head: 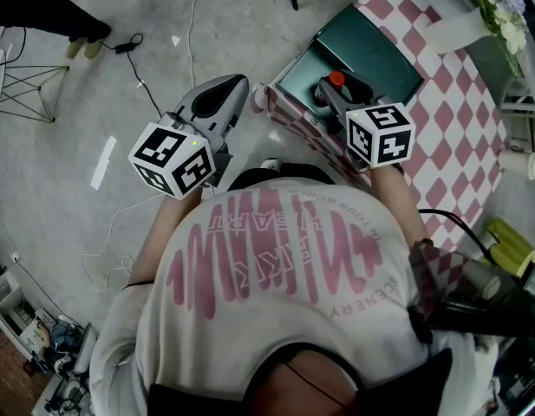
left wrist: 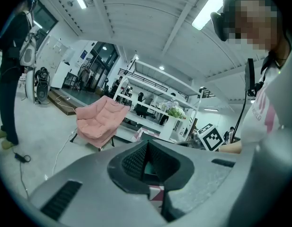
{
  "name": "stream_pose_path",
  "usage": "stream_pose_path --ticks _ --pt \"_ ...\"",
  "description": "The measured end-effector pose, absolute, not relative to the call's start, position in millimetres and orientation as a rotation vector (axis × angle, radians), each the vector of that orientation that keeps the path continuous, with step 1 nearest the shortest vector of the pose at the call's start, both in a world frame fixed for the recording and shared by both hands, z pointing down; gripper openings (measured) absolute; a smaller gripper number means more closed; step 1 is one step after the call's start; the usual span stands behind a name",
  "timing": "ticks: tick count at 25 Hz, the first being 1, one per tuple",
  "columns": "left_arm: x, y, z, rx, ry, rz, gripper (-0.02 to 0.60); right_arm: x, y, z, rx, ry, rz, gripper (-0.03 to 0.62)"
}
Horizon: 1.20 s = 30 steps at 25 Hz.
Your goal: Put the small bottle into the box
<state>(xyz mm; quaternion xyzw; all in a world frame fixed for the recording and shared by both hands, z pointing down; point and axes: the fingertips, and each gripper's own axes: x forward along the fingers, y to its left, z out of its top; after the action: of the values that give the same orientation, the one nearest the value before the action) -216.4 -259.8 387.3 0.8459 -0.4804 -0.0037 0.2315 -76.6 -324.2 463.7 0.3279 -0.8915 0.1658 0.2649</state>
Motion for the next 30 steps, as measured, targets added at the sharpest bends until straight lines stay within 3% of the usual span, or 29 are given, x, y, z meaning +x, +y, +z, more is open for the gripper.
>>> stream_pose_path --ticks 30 --pt "-219.4 -239.4 372.4 2.351 -1.348 -0.037 0.008 -68.2 -304.0 473.6 0.852 -2.339 0.382 0.150"
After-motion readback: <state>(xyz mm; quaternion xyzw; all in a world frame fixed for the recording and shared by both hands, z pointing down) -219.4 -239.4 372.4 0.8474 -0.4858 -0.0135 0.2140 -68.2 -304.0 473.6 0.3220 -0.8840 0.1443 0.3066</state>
